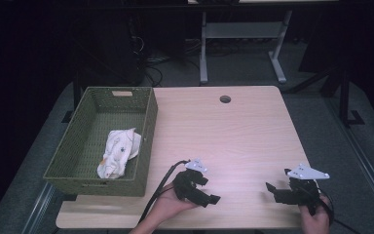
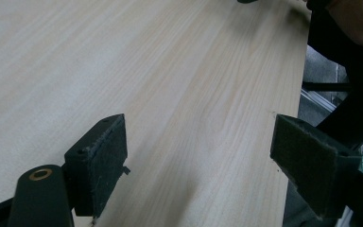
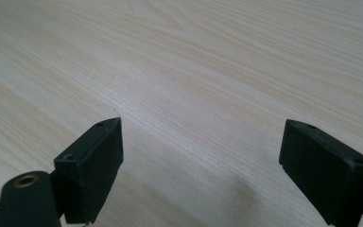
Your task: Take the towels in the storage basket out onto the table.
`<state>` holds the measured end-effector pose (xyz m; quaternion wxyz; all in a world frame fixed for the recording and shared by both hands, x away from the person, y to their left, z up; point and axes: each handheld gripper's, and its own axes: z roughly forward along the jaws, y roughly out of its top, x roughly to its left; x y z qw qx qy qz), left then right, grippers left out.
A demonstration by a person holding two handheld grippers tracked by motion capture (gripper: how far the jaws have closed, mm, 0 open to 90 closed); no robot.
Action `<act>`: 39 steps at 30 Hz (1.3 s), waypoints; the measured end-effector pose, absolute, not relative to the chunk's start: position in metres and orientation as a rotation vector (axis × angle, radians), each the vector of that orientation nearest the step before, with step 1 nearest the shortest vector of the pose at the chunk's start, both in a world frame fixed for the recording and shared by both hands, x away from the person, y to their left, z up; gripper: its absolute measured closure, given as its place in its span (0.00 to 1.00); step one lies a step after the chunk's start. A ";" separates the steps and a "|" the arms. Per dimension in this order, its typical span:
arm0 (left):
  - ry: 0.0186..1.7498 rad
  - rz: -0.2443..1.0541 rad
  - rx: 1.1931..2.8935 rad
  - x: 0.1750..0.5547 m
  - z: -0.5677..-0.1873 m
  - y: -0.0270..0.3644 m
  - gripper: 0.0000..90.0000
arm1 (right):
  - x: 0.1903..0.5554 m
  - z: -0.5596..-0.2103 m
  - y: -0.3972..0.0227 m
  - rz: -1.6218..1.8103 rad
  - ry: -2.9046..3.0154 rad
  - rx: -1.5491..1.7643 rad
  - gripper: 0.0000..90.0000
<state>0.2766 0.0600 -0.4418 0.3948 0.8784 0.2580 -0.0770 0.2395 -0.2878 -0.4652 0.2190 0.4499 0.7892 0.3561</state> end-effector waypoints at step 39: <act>0.682 -0.157 2.258 0.327 -0.338 0.116 0.20 | 0.240 -0.465 -0.286 0.977 2.181 1.246 0.16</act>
